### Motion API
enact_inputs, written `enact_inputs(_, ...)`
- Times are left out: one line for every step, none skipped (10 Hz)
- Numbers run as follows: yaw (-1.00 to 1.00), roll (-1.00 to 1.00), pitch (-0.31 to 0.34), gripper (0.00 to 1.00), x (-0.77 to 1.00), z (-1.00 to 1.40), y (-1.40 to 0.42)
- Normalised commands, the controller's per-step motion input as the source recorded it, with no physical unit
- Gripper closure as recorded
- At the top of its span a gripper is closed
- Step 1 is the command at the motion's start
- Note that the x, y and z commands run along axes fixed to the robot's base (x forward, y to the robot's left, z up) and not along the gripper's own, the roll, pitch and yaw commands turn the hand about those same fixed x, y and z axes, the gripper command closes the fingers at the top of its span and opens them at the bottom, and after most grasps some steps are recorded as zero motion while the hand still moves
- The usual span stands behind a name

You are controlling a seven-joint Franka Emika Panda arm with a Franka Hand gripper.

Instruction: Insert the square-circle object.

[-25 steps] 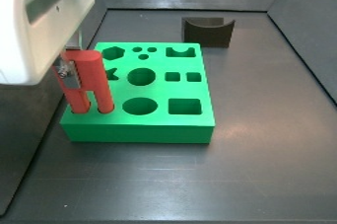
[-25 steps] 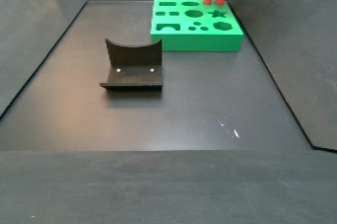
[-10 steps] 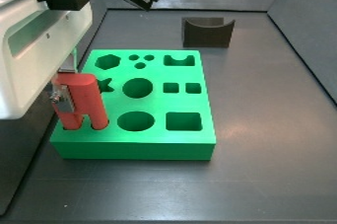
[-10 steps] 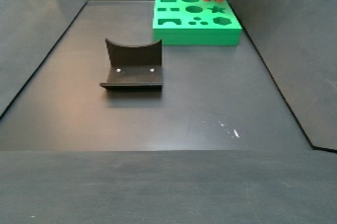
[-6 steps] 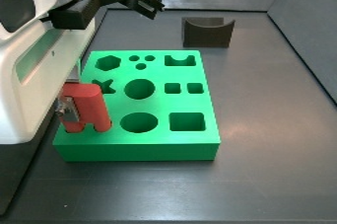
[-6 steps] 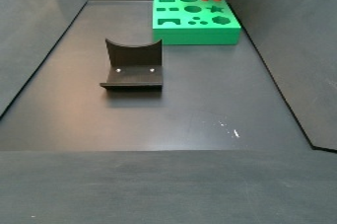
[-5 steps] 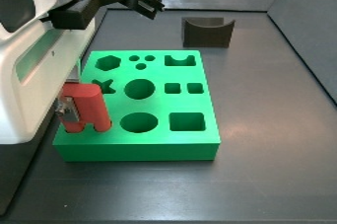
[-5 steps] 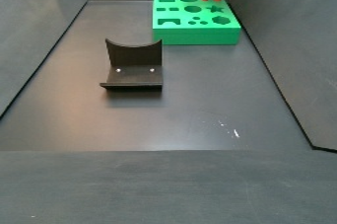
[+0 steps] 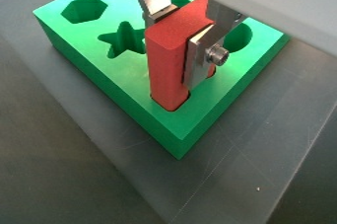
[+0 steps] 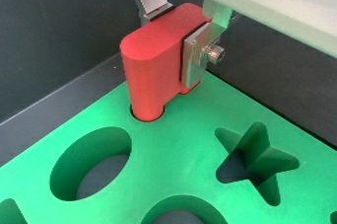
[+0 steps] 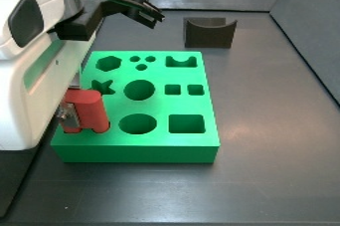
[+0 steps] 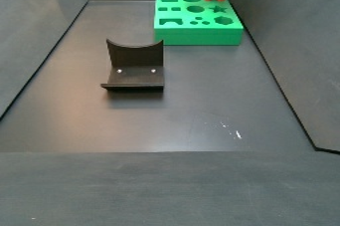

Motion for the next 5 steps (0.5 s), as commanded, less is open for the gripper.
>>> enact_inputs(0.00,0.10,0.000,1.00,0.13,-0.79,-0.02)
enact_inputs(0.01,0.12,0.019,1.00,0.18,-0.79,-0.03)
enact_inputs(0.00,-0.02,0.000,1.00,0.02,-0.17,0.03)
enact_inputs(0.00,0.02,0.000,1.00,0.00,0.00,-0.01)
enact_inputs(0.00,0.00,0.000,1.00,0.00,0.00,0.00)
